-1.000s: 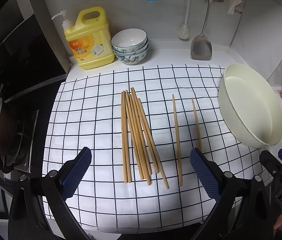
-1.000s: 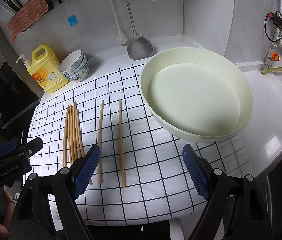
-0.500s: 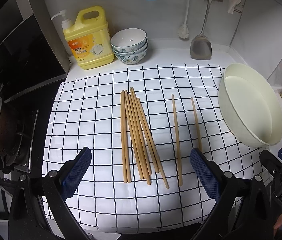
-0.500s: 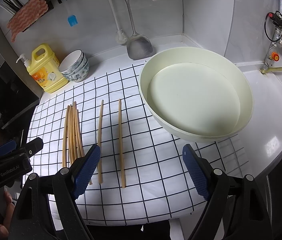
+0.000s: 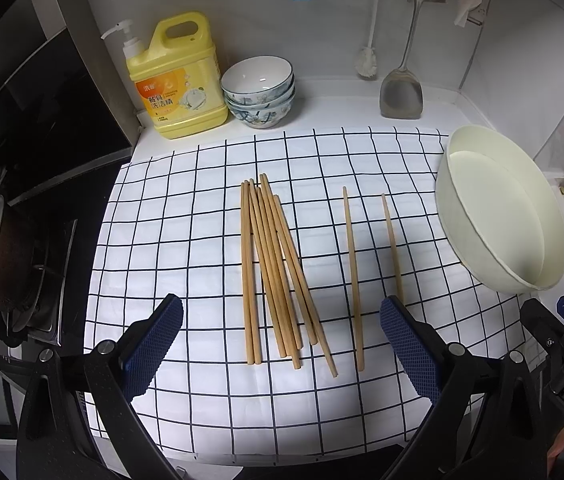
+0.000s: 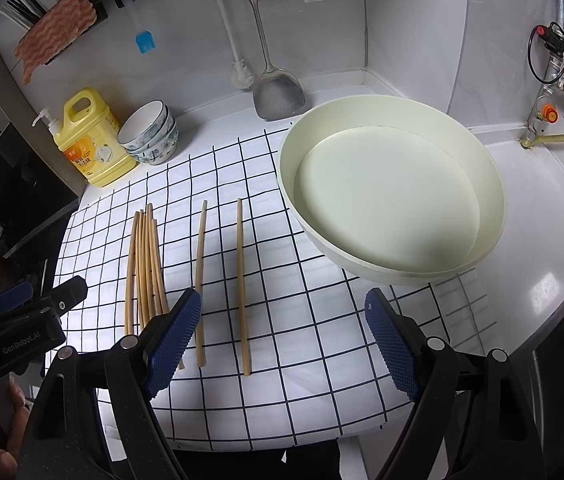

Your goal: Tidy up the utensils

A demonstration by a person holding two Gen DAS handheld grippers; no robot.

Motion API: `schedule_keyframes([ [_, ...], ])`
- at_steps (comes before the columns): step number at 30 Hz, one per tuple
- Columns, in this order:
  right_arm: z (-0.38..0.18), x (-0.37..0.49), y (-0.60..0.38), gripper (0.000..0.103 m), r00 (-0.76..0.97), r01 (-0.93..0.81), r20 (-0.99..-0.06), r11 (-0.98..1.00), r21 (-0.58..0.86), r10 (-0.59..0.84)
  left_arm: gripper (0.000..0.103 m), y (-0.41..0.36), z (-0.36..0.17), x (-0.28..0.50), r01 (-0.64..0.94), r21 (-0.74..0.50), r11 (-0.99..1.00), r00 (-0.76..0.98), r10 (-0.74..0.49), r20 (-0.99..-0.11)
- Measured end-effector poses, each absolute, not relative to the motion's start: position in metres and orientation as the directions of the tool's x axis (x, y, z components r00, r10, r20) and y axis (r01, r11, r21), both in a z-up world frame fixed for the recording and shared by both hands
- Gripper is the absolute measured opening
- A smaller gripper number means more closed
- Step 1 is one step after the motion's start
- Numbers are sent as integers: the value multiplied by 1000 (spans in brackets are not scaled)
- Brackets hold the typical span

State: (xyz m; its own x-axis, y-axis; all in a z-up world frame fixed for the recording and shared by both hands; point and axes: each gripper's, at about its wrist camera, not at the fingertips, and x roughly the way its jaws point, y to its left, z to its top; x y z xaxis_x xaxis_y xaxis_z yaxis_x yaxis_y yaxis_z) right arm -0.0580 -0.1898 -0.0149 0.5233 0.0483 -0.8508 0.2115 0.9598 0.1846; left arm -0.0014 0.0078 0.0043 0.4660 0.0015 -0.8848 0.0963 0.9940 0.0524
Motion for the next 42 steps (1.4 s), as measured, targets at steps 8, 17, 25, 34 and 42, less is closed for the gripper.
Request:
schedule_keyframes([
  [8, -14, -59, -189, 80, 522, 211, -851, 960, 184, 48, 97, 8, 4, -1, 97, 52, 994, 465, 1, -885],
  [17, -14, -59, -189, 80, 525, 210, -850, 961, 180, 44, 97, 8, 4, -1, 97, 51, 994, 465, 0, -885],
  [25, -12, -60, -189, 80, 529, 207, -848, 962, 176, 42, 97, 8, 4, -4, 94, 52, 994, 469, 1, -883],
  [34, -9, -58, -178, 80, 530, 196, -847, 966, 167, 39, 97, 22, 6, -5, 85, 37, 996, 469, -7, -883],
  [42, -9, -52, -161, 80, 552, 167, -832, 972, 164, 46, 97, 47, 0, 4, 77, 14, 997, 495, -26, -869],
])
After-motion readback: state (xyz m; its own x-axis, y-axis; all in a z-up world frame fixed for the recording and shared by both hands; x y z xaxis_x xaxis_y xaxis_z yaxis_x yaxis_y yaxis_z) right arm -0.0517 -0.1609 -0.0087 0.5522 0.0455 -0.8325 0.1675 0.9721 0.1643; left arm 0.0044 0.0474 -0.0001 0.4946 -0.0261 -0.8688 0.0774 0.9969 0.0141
